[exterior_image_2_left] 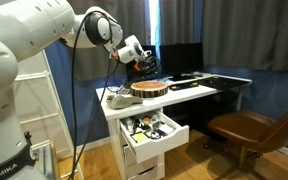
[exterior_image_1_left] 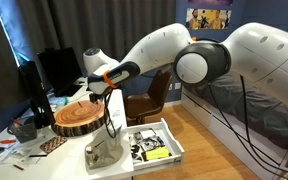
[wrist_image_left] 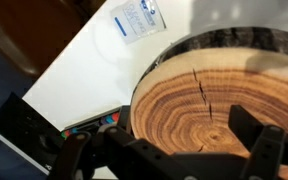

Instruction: Take a card out of the drawer

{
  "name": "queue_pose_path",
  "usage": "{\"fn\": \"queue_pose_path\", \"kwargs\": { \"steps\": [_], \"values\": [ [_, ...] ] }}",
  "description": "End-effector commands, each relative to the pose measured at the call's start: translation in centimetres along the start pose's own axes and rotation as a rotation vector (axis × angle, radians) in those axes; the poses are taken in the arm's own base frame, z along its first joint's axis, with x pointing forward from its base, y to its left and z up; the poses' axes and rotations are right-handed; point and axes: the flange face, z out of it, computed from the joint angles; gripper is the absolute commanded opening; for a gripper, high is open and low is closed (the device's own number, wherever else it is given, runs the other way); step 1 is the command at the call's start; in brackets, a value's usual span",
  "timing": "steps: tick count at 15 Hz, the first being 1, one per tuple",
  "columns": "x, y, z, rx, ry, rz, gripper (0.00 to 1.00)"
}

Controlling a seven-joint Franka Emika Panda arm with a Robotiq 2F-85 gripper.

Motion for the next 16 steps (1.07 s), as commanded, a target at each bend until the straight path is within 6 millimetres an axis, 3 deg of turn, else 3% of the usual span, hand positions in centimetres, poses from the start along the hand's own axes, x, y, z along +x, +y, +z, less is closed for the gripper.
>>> {"fn": "queue_pose_path", "kwargs": {
  "steps": [1, 5, 8, 11, 12, 16],
  "values": [
    [0.3, -0.9, -4.8, 0.102, 0.009, 0.164, 1.00],
    [-0.2, -3.6, -8.3, 0.217, 0.019, 0.321, 1.00],
    [-1.6, -6.6, -10.3, 0.278, 0.004, 0.400, 1.00],
    [-4.1, -8.4, -11.2, 0.214, -0.042, 0.535, 1.00],
    [-1.7, -7.9, -9.7, 0.242, -0.030, 0.464, 1.00],
    [-3.2, -8.8, -10.6, 0.227, -0.056, 0.515, 1.00]
  ]
}}
